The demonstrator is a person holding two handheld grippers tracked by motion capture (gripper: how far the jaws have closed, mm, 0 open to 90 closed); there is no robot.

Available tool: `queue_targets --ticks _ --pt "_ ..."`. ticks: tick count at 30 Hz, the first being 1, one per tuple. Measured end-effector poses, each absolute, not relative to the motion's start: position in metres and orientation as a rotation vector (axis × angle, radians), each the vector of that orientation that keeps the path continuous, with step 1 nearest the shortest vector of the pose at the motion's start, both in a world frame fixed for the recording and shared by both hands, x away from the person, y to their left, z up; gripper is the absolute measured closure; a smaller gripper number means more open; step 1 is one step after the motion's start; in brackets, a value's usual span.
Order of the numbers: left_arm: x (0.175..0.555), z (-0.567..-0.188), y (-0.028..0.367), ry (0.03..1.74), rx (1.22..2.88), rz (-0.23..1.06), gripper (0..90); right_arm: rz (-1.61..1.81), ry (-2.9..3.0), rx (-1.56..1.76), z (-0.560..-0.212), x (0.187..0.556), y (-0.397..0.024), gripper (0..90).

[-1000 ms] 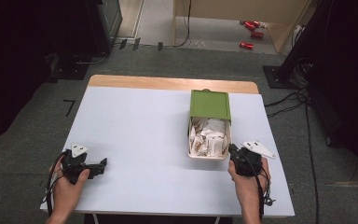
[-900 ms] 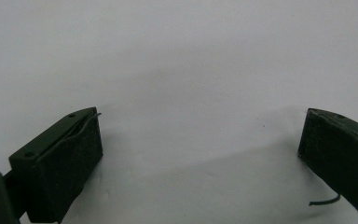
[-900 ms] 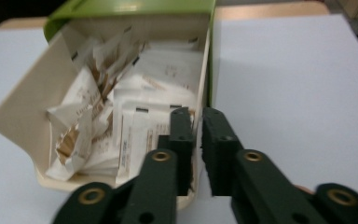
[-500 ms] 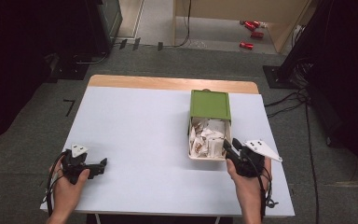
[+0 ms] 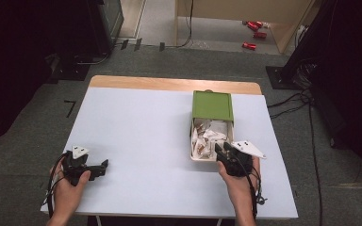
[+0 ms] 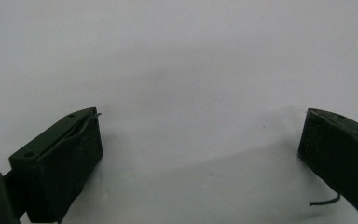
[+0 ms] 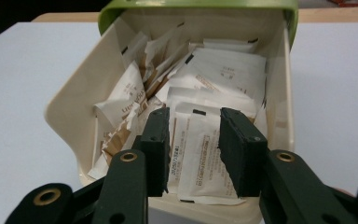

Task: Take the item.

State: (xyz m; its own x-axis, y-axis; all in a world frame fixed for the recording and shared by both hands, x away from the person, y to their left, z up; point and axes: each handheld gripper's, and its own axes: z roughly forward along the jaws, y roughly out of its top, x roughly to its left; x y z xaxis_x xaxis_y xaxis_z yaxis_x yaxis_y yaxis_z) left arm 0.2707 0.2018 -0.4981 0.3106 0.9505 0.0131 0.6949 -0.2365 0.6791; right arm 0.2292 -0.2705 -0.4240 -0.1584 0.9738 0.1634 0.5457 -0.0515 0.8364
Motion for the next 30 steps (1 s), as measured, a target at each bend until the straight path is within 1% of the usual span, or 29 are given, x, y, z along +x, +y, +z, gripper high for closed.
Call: queue_targets --ticks 4,8,12,17,18,21,22,26,30 --pt "0.271 -0.498 0.202 1.452 2.014 0.584 0.0 1.076 1.736 1.628 -0.435 0.233 -0.266 64.1" --pt "0.271 -0.498 0.202 1.452 2.014 0.584 0.0 1.009 1.729 1.638 -0.448 0.237 -0.258 58.8" --pt "0.271 -0.498 0.202 1.452 2.014 0.583 0.0 0.945 1.721 1.635 -0.456 0.239 -0.254 58.3" --pt "0.271 -0.498 0.202 1.452 2.014 0.583 0.0 0.91 1.698 1.629 -0.458 0.239 -0.254 59.4" --pt "0.271 -0.498 0.202 1.452 2.014 0.583 0.0 0.912 1.693 1.632 -0.457 0.239 -0.255 60.2" --pt "0.271 -0.498 0.202 1.452 2.014 0.583 0.0 0.909 1.659 1.617 -0.452 0.235 -0.256 67.1" --pt "0.271 -0.498 0.202 1.452 2.014 0.583 0.0 0.909 1.659 1.617 -0.452 0.235 -0.256 67.1" --pt "0.271 -0.498 0.202 1.452 2.014 0.583 0.0 0.874 1.615 1.597 -0.447 0.231 -0.256 73.0" --pt "0.271 -0.498 0.202 1.452 2.014 0.583 0.0 0.846 1.63 1.62 -0.451 0.233 -0.257 78.3"
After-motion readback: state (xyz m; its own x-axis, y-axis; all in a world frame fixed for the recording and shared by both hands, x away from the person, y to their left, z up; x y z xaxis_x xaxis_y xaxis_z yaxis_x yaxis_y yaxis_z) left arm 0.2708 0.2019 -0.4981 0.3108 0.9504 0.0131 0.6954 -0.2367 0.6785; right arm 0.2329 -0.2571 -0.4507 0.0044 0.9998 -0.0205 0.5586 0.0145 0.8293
